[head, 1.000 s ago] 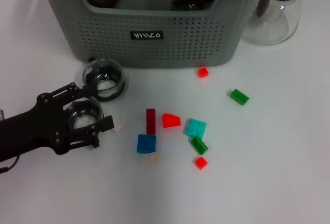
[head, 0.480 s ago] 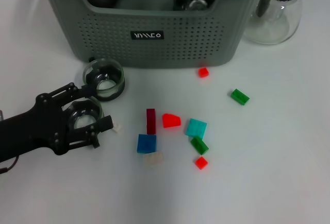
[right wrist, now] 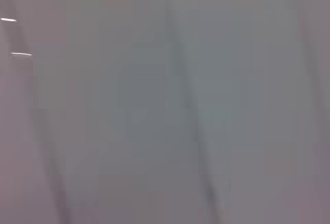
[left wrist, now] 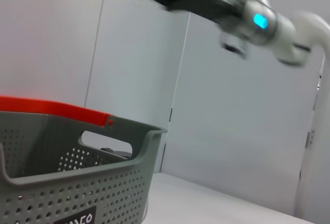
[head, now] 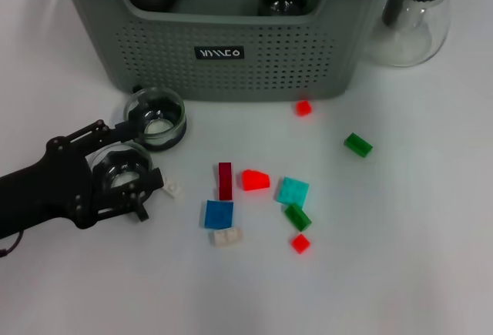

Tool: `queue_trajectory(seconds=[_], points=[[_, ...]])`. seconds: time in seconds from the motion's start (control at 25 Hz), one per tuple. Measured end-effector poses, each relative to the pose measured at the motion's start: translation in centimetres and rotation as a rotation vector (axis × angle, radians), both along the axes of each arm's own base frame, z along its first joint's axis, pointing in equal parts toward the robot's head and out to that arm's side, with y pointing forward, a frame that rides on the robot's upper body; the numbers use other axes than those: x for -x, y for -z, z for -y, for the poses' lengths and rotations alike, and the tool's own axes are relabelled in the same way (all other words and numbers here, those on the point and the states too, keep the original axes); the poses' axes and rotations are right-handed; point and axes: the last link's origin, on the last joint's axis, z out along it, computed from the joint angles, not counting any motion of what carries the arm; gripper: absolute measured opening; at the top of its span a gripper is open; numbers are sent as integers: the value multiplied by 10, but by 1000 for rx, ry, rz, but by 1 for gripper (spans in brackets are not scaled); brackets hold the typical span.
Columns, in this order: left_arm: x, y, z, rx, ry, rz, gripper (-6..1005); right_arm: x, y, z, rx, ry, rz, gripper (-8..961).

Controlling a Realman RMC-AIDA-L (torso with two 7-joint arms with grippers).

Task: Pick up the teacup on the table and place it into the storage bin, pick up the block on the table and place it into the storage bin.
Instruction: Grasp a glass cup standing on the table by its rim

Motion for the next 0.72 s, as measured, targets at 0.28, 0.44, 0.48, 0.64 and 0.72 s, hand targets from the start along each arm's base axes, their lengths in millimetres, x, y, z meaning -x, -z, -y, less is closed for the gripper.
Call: queue_trajectory(seconds=[0.28,0.44,0.48,0.64,0.72], points=[[0,-1,-2,-2,5,-4,841,-123,0,85,-123,-182,112,540],[-3,-5,-2,5,25,0,841,-174,24,118,-102,-119,218,595],[-4,-8,-2,14,34,-3,842,-181,28,122,-95,-99,228,595],[-14,-26,-10,134,20,-101,840,-199,35,130,-81,-30,242,593],[-24,-38,-17,212,-11,-204,839,-200,34,128,-73,-17,237,593]])
